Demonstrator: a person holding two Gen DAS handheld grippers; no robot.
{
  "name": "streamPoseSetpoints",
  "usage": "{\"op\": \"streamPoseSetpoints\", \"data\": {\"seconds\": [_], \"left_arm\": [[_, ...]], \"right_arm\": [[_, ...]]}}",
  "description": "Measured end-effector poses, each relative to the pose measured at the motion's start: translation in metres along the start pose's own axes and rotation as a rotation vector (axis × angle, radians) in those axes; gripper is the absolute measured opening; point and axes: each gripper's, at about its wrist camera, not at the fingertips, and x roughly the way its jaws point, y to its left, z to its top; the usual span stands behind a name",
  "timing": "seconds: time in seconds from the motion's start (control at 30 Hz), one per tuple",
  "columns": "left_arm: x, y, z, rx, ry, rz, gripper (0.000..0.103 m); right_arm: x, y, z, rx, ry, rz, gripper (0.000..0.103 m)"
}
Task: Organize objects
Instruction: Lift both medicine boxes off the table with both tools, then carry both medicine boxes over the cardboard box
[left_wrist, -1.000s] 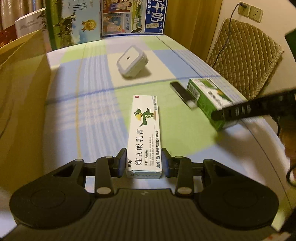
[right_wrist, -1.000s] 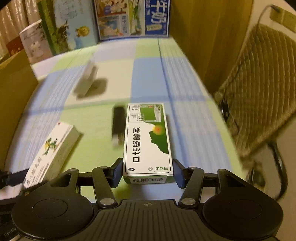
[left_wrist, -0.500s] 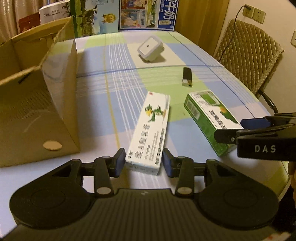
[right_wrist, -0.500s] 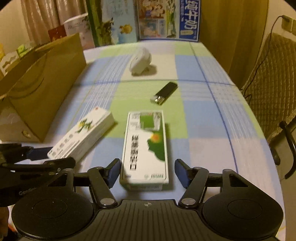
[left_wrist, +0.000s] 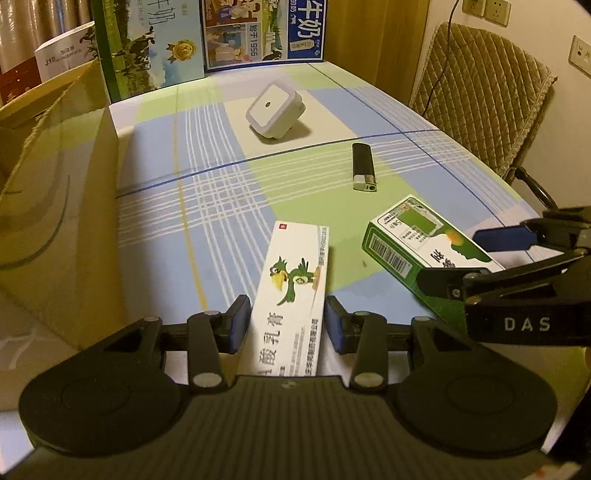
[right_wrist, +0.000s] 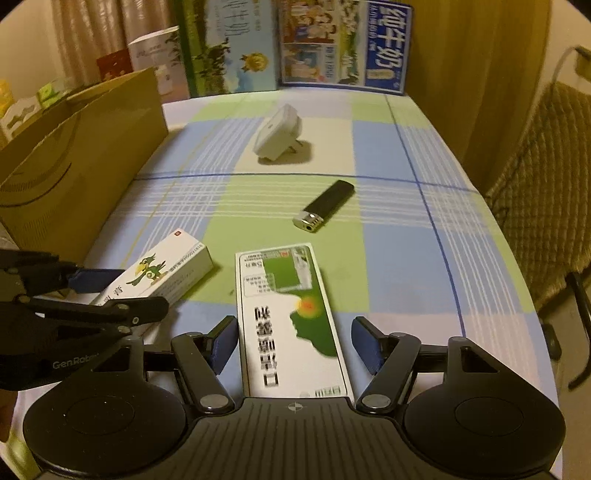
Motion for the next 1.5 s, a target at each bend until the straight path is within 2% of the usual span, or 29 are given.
{"op": "streamPoseSetpoints", "data": {"seconds": [0.1,0.23,0.33,0.43,0.63,0.9,1.13,1.3,1.5], "left_arm": [[0.005,0.0,0.002,0.008,0.009,-0.003,0.038],[0.008,-0.001,0.003,0.021,0.01,-0.006,0.038],[0.01,-0.002,0.004,0.031,0.013,-0.004,0.038],[0.009,-0.004,0.005,0.037,0.022,-0.006,0.033],[-0.005,-0.007,0.004,0.021,0.02,0.001,0.033],[-0.05,-0.008,0.01,-0.025,-0.026,-0.011,0.033],[-0.1,-0.005,0.016,-0.046,-0.08,-0.003,0.033],[-0.14,0.011,0.021,-0.06,-0.133,0.036,0.033],[-0.182,0.046,0.024,-0.084,-0.171,0.118,0.033]], "right_arm": [[0.006,-0.001,0.001,-0.003,0.016,0.004,0.064],[0.008,0.002,-0.002,-0.021,0.033,0.008,0.056],[0.008,0.002,-0.002,-0.01,0.033,0.001,0.054],[0.007,0.002,-0.003,-0.003,0.034,-0.011,0.053],[-0.004,-0.003,-0.001,0.049,0.024,-0.032,0.052],[-0.051,-0.003,0.008,0.108,-0.035,-0.025,0.052],[-0.094,0.011,0.023,0.106,-0.111,-0.001,0.052],[-0.118,0.037,0.037,0.081,-0.163,0.063,0.052],[-0.134,0.089,0.063,0.015,-0.209,0.169,0.052]]}}
